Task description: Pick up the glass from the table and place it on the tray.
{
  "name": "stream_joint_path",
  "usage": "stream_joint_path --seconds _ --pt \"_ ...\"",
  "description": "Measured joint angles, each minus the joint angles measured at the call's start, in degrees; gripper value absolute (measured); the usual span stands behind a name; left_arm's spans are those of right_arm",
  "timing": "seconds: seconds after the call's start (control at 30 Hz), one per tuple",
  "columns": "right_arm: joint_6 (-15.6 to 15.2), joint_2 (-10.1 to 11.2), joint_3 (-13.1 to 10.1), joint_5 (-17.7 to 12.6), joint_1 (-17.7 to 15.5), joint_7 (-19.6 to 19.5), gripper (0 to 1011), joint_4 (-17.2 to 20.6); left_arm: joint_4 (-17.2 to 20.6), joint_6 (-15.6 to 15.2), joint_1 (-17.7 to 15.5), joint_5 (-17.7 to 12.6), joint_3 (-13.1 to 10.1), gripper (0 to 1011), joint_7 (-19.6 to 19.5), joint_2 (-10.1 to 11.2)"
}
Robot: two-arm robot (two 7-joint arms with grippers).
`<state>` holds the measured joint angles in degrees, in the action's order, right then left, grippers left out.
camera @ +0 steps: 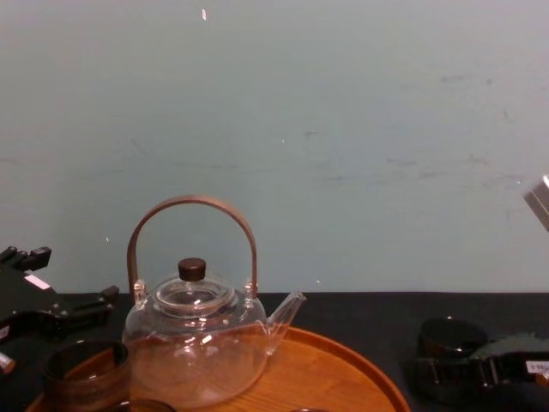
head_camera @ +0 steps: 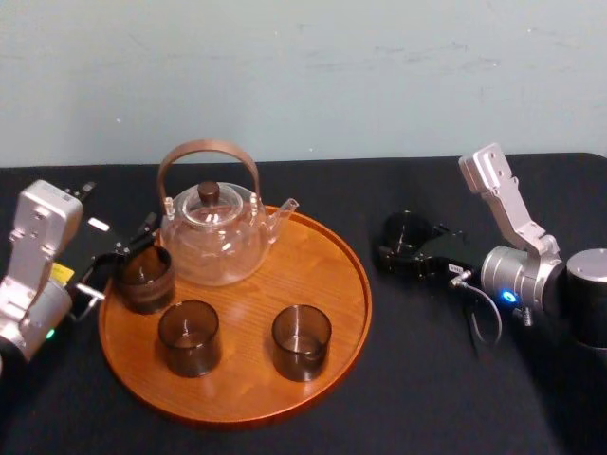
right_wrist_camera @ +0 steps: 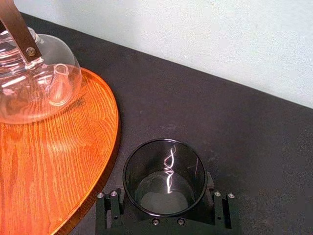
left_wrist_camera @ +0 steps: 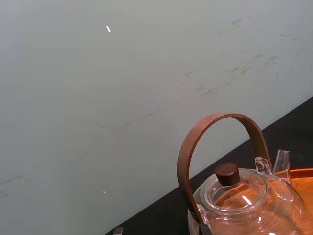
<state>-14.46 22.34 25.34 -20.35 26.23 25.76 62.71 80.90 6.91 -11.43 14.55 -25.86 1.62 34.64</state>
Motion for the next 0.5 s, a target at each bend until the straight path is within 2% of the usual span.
stream_joint_path --seconds 0.5 --pt "-0.22 0.36 -0.25 -0.29 -0.44 0.57 907 0.86 0.0 0.0 0.0 0.0 0.0 1002 0.0 0.0"
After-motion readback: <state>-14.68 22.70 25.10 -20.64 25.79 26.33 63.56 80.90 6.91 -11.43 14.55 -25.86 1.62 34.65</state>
